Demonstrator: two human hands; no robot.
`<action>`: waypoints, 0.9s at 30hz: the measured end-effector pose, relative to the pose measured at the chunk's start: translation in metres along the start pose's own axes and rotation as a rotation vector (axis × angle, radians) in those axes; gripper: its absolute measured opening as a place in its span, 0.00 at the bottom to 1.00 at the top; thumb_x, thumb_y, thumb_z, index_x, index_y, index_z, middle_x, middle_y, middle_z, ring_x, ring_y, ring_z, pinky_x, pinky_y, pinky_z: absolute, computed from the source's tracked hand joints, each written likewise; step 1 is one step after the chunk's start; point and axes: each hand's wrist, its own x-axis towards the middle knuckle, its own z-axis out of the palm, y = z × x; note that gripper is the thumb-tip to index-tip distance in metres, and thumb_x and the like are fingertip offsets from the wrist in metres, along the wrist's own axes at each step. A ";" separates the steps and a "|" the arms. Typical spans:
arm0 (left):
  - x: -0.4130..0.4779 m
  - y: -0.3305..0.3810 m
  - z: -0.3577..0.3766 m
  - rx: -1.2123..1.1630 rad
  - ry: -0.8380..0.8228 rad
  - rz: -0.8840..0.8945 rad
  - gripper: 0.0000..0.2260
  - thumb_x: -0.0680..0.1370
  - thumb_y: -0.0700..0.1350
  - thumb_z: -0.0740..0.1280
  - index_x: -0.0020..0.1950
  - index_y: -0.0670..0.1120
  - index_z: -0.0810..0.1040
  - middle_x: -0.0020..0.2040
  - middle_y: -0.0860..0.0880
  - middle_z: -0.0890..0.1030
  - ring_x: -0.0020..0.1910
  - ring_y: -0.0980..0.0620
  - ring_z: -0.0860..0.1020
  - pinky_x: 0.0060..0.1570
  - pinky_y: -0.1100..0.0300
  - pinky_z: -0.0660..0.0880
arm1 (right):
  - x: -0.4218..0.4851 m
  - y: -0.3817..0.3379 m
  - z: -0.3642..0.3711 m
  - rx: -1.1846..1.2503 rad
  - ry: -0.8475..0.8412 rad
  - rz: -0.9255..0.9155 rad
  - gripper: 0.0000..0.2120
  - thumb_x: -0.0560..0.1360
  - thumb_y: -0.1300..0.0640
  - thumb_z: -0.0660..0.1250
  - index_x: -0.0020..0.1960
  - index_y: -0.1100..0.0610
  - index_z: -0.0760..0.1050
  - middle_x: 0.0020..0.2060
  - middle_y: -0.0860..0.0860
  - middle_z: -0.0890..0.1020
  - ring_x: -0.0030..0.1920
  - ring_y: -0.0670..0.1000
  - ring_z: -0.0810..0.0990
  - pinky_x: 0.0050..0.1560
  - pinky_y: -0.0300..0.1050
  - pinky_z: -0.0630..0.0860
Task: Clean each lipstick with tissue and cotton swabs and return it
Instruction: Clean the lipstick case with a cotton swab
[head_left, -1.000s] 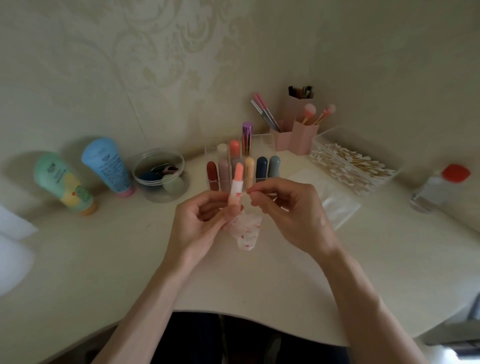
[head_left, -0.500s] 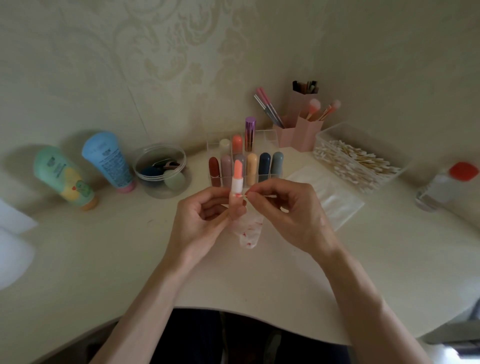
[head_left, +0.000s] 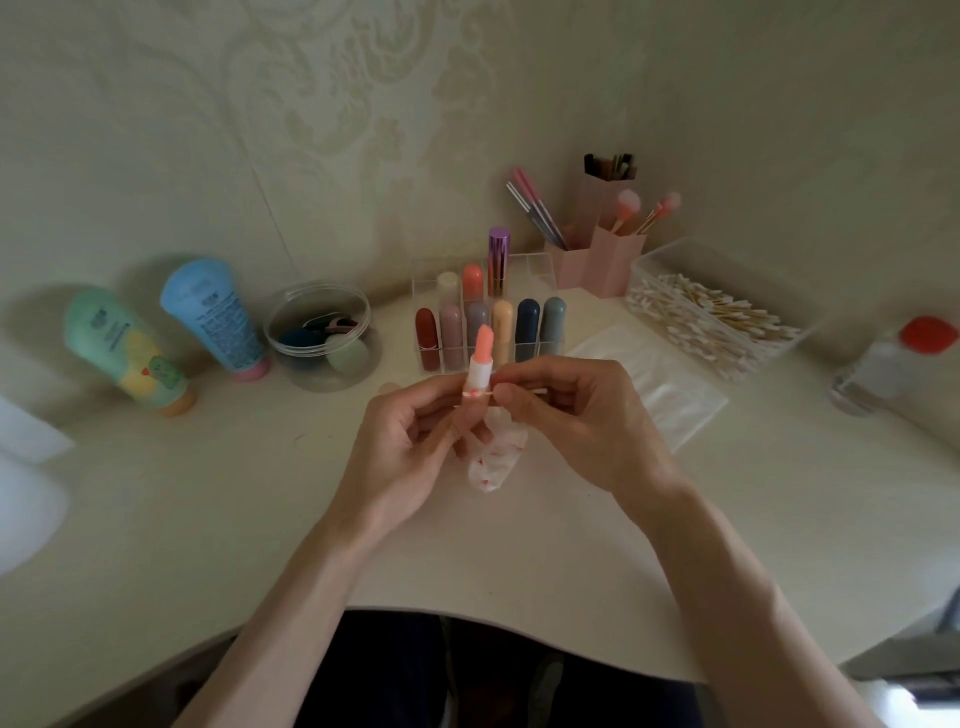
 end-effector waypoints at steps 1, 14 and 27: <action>0.000 -0.001 0.000 0.001 -0.015 0.003 0.11 0.81 0.39 0.68 0.62 0.46 0.84 0.44 0.41 0.86 0.40 0.46 0.84 0.38 0.55 0.80 | 0.000 0.000 0.000 -0.002 0.003 -0.002 0.08 0.78 0.64 0.74 0.56 0.58 0.87 0.47 0.48 0.89 0.50 0.48 0.88 0.54 0.41 0.82; 0.000 0.001 -0.002 -0.004 -0.027 -0.007 0.12 0.78 0.40 0.70 0.61 0.41 0.82 0.41 0.44 0.86 0.37 0.49 0.84 0.34 0.59 0.78 | -0.001 0.003 0.010 -0.034 0.027 0.000 0.07 0.80 0.59 0.73 0.54 0.49 0.87 0.47 0.45 0.89 0.50 0.50 0.87 0.56 0.58 0.83; -0.001 0.000 -0.005 -0.017 0.009 -0.055 0.08 0.80 0.41 0.69 0.58 0.40 0.80 0.45 0.41 0.85 0.34 0.41 0.81 0.27 0.54 0.72 | -0.003 0.004 0.010 -0.058 0.072 -0.009 0.05 0.79 0.59 0.74 0.52 0.53 0.88 0.44 0.47 0.89 0.46 0.54 0.86 0.51 0.59 0.81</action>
